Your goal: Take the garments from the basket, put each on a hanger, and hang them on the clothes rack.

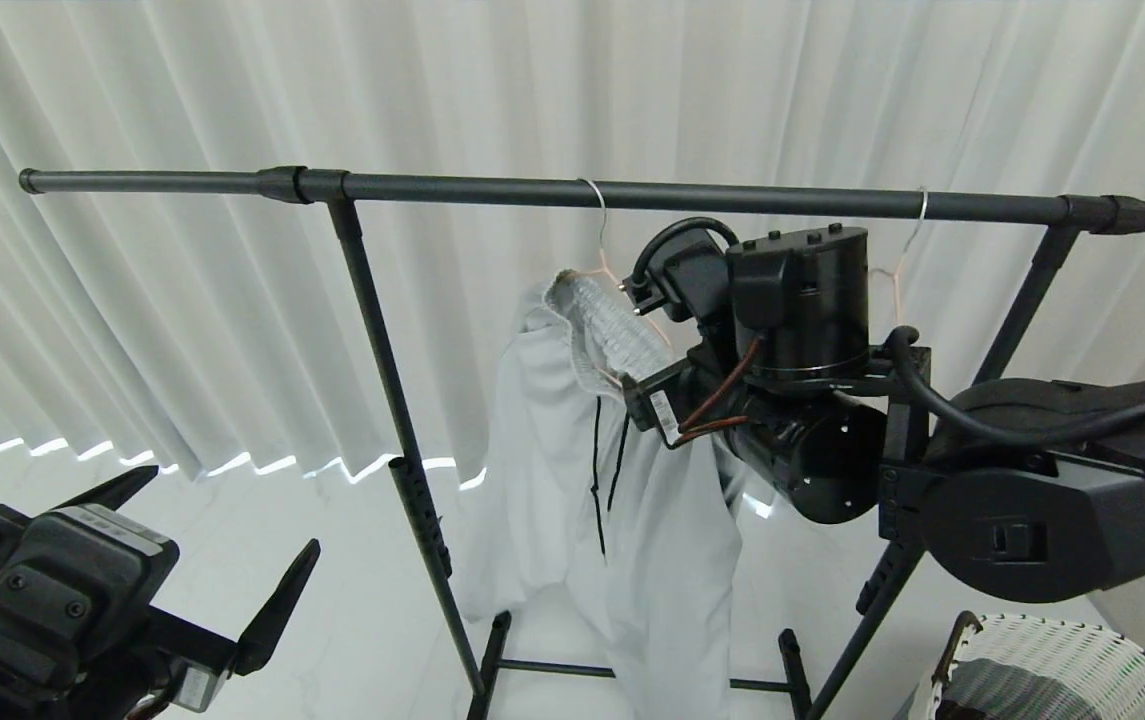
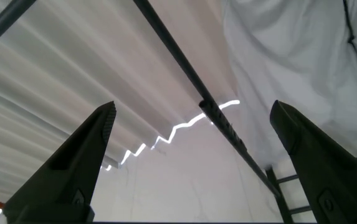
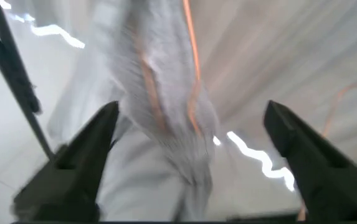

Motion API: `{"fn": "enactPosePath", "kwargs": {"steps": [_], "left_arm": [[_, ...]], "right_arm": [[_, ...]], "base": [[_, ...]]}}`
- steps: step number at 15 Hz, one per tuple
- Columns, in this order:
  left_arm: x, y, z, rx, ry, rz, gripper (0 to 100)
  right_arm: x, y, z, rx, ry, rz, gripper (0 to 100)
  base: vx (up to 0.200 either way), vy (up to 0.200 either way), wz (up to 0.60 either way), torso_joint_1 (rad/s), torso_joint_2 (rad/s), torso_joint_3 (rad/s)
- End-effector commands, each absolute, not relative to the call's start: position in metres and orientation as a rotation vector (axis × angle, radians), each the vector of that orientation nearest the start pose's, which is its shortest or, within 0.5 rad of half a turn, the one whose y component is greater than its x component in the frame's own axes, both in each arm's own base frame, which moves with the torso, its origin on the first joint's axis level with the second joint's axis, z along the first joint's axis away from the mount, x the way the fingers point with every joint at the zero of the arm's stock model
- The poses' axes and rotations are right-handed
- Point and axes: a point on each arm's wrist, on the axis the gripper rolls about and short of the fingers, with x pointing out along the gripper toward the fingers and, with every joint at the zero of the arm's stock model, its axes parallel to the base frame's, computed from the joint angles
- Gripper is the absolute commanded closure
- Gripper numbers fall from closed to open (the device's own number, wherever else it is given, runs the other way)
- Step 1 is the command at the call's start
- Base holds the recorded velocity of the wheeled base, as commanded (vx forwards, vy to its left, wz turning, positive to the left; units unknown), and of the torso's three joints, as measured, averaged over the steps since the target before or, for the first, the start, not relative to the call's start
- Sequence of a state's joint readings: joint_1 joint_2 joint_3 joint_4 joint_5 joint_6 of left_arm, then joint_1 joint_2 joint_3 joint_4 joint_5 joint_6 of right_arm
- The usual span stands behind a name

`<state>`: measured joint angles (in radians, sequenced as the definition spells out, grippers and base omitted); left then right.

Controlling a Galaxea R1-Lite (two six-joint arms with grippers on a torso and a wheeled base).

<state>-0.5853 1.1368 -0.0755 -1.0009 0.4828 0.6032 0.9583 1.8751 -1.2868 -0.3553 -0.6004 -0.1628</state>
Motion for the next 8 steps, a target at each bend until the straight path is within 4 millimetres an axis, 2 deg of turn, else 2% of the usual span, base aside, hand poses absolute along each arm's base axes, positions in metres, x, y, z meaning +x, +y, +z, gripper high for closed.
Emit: {"fn": "enactPosePath", "kwargs": {"steps": [1, 6, 8], "left_arm": [[0.11, -0.06, 0.15, 0.633, 0.021, -0.114, 0], [0.11, -0.06, 0.149, 0.633, 0.027, -0.114, 0], [0.11, -0.06, 0.149, 0.629, 0.027, -0.114, 0]], "right_arm": [[0.223, 0.297, 0.224, -0.327, 0.138, 0.396, 0], [0.221, 0.295, 0.229, -0.236, 0.103, 0.394, 0], [0.212, 0.282, 0.233, -0.181, 0.114, 0.39, 0]], "base": [[0.0, 0.0, 0.0, 0.0, 0.0, 0.0], [0.0, 0.0, 0.0, 0.0, 0.0, 0.0], [0.0, 0.0, 0.0, 0.0, 0.0, 0.0]]}}
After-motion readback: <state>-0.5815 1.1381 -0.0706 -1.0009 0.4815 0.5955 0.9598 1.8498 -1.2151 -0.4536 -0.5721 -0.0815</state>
